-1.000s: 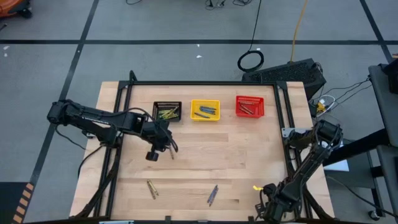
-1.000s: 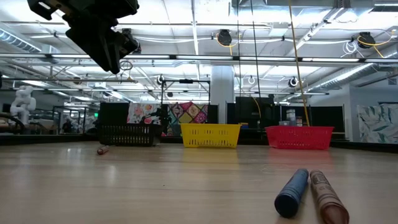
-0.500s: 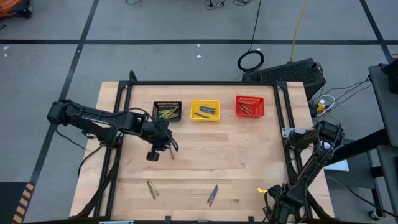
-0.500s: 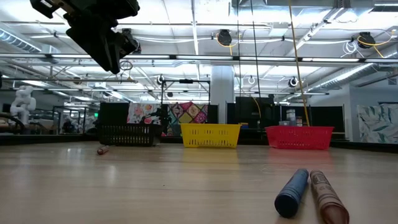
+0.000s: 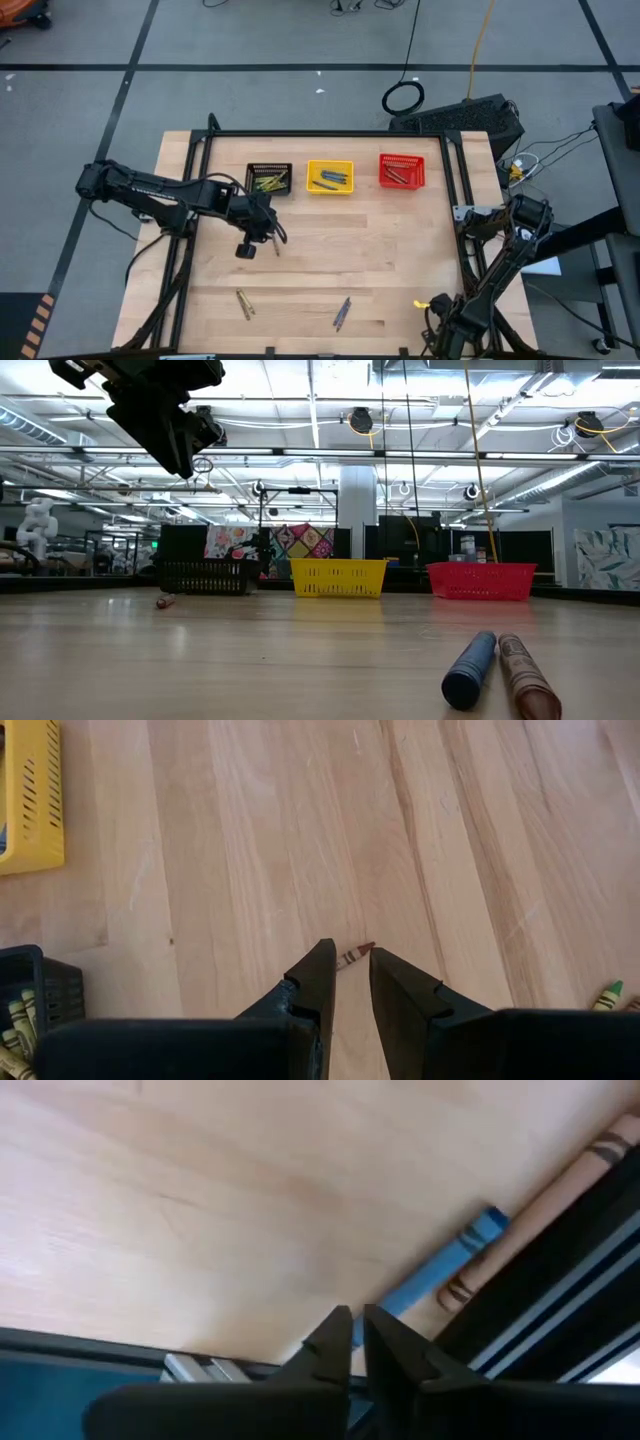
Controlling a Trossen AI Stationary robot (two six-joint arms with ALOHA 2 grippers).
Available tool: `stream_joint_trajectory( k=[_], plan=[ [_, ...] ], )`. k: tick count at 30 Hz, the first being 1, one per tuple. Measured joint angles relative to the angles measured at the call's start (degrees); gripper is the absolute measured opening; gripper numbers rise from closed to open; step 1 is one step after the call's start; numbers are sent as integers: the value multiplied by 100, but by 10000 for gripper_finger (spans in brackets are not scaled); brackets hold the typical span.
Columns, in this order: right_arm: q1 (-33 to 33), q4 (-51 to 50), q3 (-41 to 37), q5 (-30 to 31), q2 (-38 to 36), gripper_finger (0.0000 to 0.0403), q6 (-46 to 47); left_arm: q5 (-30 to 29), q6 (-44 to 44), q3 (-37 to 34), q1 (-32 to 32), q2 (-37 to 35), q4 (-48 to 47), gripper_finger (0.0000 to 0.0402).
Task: Sort crayons
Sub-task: Put the blue crayon into the yellow bin
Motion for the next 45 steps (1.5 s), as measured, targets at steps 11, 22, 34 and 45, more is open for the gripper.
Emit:
stream_joint_trajectory(
  k=[11, 22, 34, 45],
  plan=[
    [42, 278, -2, -451, 0, 1, 178, 0, 1, 0, 0, 0, -4, 68],
    [114, 168, -46, -545, 79, 0, 125, 0, -1, 0, 0, 0, 13, 68],
    [168, 448, -90, -1106, 269, 0, 224, 0, 1, 0, 0, 2, 44, 68],
    [43, 736, -181, -890, 475, 0, 158, 0, 1, 0, 0, 2, 39, 68]
  ],
)
